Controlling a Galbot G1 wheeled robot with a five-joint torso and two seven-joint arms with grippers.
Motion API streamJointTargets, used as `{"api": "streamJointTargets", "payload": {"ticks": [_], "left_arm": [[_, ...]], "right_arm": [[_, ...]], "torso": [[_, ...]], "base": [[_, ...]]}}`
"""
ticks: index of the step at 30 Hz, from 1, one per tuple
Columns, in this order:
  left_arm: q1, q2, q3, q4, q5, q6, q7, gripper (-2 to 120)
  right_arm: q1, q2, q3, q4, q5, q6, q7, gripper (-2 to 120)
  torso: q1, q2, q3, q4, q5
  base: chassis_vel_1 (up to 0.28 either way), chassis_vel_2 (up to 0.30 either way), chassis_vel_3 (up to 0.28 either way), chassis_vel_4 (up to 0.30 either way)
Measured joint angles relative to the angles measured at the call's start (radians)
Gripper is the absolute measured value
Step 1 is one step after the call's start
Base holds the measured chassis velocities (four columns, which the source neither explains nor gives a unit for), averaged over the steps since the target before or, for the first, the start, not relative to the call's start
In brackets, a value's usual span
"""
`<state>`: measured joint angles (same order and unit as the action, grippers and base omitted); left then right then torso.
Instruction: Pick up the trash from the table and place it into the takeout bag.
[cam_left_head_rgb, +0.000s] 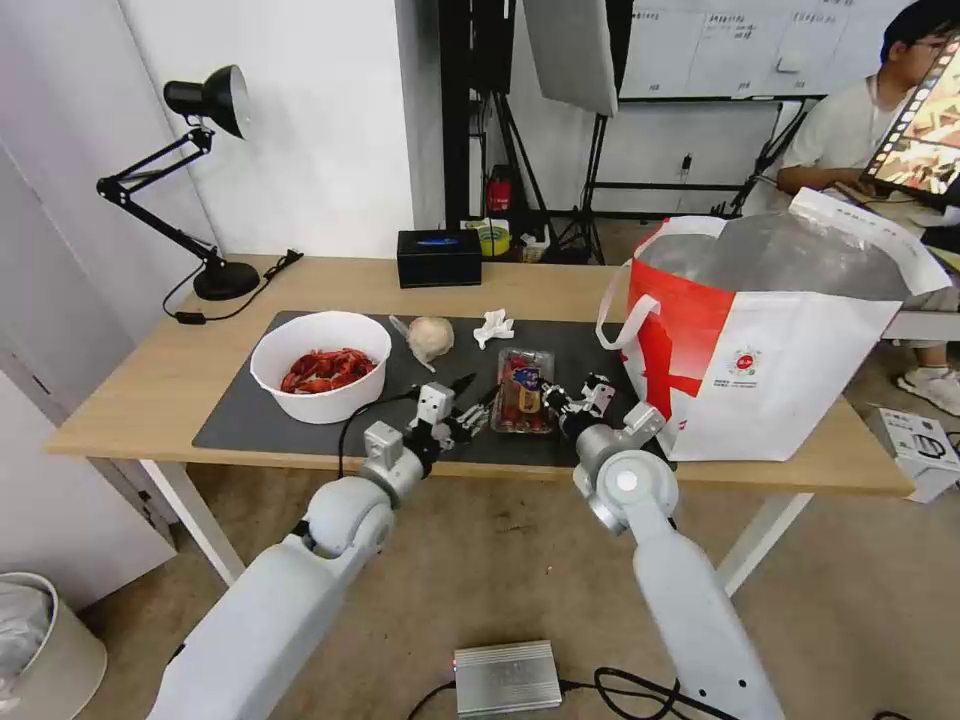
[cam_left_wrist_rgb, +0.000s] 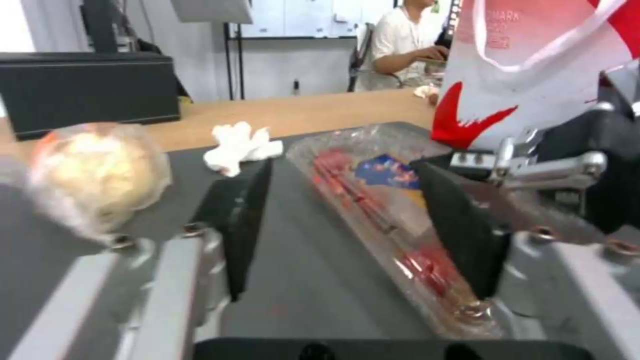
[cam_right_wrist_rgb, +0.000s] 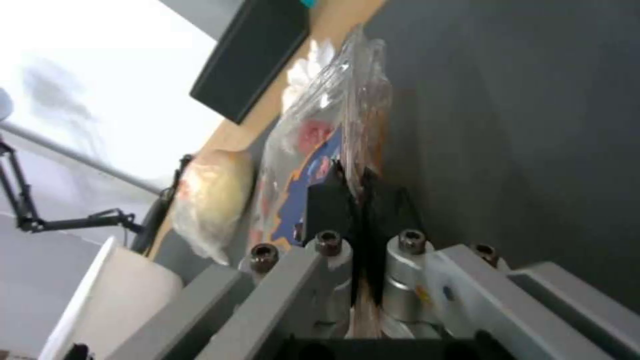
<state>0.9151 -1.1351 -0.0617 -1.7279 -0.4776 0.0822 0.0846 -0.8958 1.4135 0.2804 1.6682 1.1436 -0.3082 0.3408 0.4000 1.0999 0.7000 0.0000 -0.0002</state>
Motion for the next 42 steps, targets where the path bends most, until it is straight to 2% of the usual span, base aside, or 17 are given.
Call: {"api": "streamJointTargets", "payload": {"ticks": [3, 6, 7, 9, 18, 21, 31, 35, 38, 42], "left_arm": [[0.032, 0.023, -0.025, -0.039, 0.000, 0.000, -0.013, 84], [0.042, 0.032, -0.032, -0.051, -0.001, 0.001, -0.015, 88], [0.064, 0.046, -0.045, -0.072, -0.003, 0.002, -0.021, 97], [0.090, 0.055, -0.059, -0.098, -0.006, 0.003, -0.031, 99], [0.191, 0.095, -0.134, -0.167, -0.014, 0.002, -0.056, 100], [0.251, 0.101, -0.202, -0.195, -0.012, -0.004, -0.057, 100], [0.374, 0.102, -0.331, -0.241, -0.008, -0.019, -0.053, 100], [0.385, 0.101, -0.345, -0.243, -0.008, -0.022, -0.053, 100], [0.397, 0.095, -0.351, -0.245, -0.006, -0.023, -0.052, 100], [0.403, 0.086, -0.351, -0.245, 0.003, -0.024, -0.051, 100]], "right_arm": [[-0.002, -0.003, -0.009, 0.025, 0.001, 0.001, -0.003, 0], [-0.003, -0.004, -0.012, 0.034, 0.002, 0.001, -0.003, 0], [-0.005, -0.008, -0.015, 0.049, 0.002, 0.001, -0.003, 0], [-0.007, -0.013, -0.018, 0.065, 0.003, 0.001, -0.003, 0], [-0.017, -0.041, -0.023, 0.137, 0.017, 0.001, -0.015, 0], [-0.011, -0.063, -0.028, 0.185, 0.036, 0.001, -0.021, 0], [-0.012, -0.105, -0.030, 0.329, 0.080, 0.008, -0.028, 0], [-0.009, -0.121, -0.017, 0.357, 0.088, 0.022, -0.034, 0], [-0.006, -0.143, 0.017, 0.385, 0.079, 0.091, -0.068, 0], [-0.009, -0.160, 0.052, 0.407, 0.078, 0.127, -0.094, 0]], "torso": [[0.000, 0.000, 0.000, 0.0000, 0.0000], [0.000, 0.000, 0.000, -0.0001, 0.0001], [0.000, 0.000, 0.000, 0.0000, 0.0002], [0.000, 0.000, 0.000, 0.0000, 0.0001], [0.000, 0.000, 0.000, 0.0000, 0.0001], [0.000, 0.000, 0.000, -0.0001, 0.0001], [0.000, 0.000, 0.000, 0.0001, 0.0001], [0.000, 0.000, 0.000, 0.0000, 0.0001], [0.000, 0.000, 0.000, 0.0000, 0.0003], [0.000, 0.000, 0.000, 0.0000, 0.0003]], "base": [[0.000, 0.000, 0.000, 0.000], [0.000, 0.000, 0.000, 0.000], [0.000, 0.000, 0.000, 0.000], [0.000, 0.000, 0.000, 0.000], [0.000, 0.000, 0.000, 0.000], [0.000, 0.000, 0.000, 0.000], [0.000, 0.000, 0.000, 0.000], [0.000, 0.000, 0.000, 0.000], [0.000, 0.000, 0.000, 0.000], [0.000, 0.000, 0.000, 0.000]]}}
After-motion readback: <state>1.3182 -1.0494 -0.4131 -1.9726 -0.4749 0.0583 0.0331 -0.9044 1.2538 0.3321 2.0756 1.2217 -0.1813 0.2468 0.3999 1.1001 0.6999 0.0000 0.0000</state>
